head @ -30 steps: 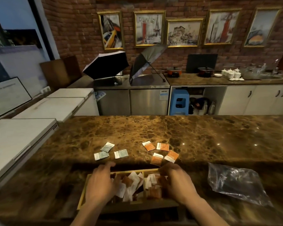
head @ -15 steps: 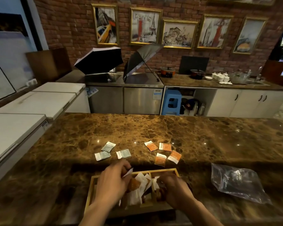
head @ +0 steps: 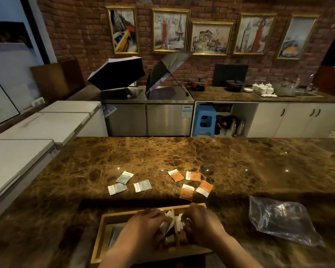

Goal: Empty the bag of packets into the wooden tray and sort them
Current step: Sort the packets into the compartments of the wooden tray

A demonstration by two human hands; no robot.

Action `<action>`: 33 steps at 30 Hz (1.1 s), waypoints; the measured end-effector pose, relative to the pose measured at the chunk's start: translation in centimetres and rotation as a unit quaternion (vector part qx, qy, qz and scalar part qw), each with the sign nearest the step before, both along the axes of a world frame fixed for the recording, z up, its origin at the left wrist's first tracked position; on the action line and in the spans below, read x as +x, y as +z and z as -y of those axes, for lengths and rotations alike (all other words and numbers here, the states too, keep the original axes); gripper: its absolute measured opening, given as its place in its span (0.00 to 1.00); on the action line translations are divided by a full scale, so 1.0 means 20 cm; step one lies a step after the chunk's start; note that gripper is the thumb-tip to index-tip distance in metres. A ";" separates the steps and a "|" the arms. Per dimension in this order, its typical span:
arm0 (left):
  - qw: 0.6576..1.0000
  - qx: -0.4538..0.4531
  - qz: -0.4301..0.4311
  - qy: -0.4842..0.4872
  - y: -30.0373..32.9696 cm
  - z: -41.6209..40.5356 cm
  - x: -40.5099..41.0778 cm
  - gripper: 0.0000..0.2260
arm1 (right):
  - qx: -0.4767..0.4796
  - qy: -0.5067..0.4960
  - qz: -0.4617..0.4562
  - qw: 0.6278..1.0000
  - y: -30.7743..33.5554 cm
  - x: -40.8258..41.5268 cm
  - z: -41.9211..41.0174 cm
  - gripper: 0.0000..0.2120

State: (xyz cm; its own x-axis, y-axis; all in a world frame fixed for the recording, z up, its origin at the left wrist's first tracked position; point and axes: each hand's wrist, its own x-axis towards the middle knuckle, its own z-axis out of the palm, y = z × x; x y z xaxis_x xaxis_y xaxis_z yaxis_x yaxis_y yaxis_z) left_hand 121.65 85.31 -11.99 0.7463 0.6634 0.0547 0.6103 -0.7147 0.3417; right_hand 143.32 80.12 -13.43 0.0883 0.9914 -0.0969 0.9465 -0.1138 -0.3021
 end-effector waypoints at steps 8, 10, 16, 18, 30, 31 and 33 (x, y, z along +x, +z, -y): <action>0.995 0.061 -0.062 -0.044 -0.07 0.00 0.02 0.19 | -0.015 0.037 -0.022 0.999 0.04 0.07 -0.04 0.09; 0.995 0.060 -0.072 -0.046 -0.05 -0.02 0.02 0.20 | -0.028 0.040 -0.025 0.998 0.05 0.08 -0.05 0.10; 0.999 0.048 -0.025 -0.004 -0.02 -0.03 0.04 0.19 | -0.063 0.058 -0.043 0.995 0.09 0.11 -0.08 0.09; 0.999 0.038 0.002 0.029 -0.02 -0.05 0.06 0.17 | -0.020 0.041 -0.061 0.997 0.10 0.13 -0.08 0.08; 0.980 -0.004 0.116 0.160 0.04 -0.32 0.32 0.12 | 0.049 -0.113 -0.023 0.992 0.03 0.49 -0.28 0.15; 0.980 -0.009 0.107 0.166 0.04 -0.34 0.37 0.12 | 0.028 -0.111 -0.018 0.993 0.02 0.51 -0.30 0.17; 0.983 -0.041 0.082 0.161 0.04 -0.37 0.47 0.14 | -0.010 -0.096 -0.010 0.995 -0.03 0.54 -0.34 0.20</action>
State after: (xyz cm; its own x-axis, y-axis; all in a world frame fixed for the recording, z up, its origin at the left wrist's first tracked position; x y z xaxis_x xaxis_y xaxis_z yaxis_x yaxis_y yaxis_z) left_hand 130.97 92.81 -11.18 0.4816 0.8713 0.0938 0.7327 -0.4591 0.5024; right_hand 154.19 86.89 -14.07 0.2742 0.9541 -0.1206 0.9001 -0.2988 -0.3172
